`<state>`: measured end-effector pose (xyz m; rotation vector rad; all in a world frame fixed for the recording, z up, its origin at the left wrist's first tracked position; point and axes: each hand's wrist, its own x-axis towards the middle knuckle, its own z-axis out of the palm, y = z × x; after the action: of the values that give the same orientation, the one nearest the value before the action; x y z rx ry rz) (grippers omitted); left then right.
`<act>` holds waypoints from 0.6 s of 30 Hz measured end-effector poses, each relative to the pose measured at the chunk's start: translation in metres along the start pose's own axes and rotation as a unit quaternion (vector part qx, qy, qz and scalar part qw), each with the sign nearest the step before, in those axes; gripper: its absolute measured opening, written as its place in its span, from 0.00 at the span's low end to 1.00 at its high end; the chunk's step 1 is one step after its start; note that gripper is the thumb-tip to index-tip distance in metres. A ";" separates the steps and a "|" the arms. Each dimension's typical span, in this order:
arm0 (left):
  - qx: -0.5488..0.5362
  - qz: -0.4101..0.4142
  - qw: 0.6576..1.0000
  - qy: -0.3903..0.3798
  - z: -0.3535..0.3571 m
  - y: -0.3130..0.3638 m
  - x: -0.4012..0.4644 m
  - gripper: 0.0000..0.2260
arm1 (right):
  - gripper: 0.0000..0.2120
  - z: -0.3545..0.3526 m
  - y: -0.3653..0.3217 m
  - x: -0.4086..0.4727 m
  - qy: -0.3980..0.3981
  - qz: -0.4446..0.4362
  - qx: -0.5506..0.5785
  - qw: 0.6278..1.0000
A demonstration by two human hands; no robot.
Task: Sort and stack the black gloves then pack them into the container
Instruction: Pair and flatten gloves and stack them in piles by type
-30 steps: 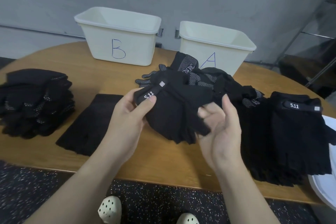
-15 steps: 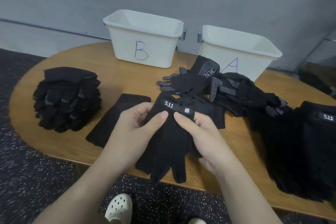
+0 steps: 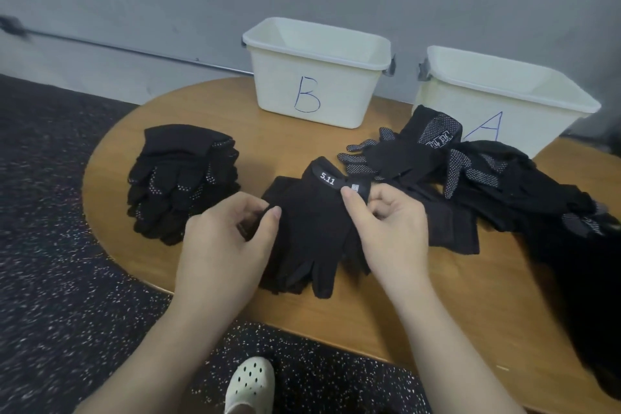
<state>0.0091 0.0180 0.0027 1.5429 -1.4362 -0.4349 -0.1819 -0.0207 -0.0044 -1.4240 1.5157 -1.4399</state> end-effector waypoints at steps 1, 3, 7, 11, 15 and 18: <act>0.014 -0.005 1.000 0.007 -0.001 -0.002 0.001 0.06 | 0.20 0.006 -0.001 0.001 0.010 -0.001 -0.013 1.000; 0.040 -0.015 0.999 0.013 -0.001 -0.005 0.003 0.07 | 0.23 0.017 0.000 0.006 0.025 -0.015 -0.046 0.999; 0.081 -0.031 0.996 0.010 -0.004 -0.011 0.006 0.07 | 0.18 0.032 0.003 0.016 0.018 -0.050 -0.116 0.992; 0.106 -0.051 0.993 -0.011 -0.011 -0.017 0.007 0.06 | 0.20 0.035 0.007 0.024 -0.022 -0.057 -0.190 0.980; 0.149 -0.065 0.985 -0.049 -0.014 -0.023 0.009 0.06 | 0.17 0.040 0.017 0.028 -0.038 -0.025 -0.242 0.969; 0.175 -0.066 0.980 -0.065 -0.016 -0.024 0.012 0.06 | 0.12 0.045 0.019 0.031 -0.026 -0.013 -0.232 0.972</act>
<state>0.0387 0.0105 -0.0050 1.9290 -1.5779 -0.3797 -0.1534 -0.0663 -0.0247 -1.7370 1.8878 -1.0907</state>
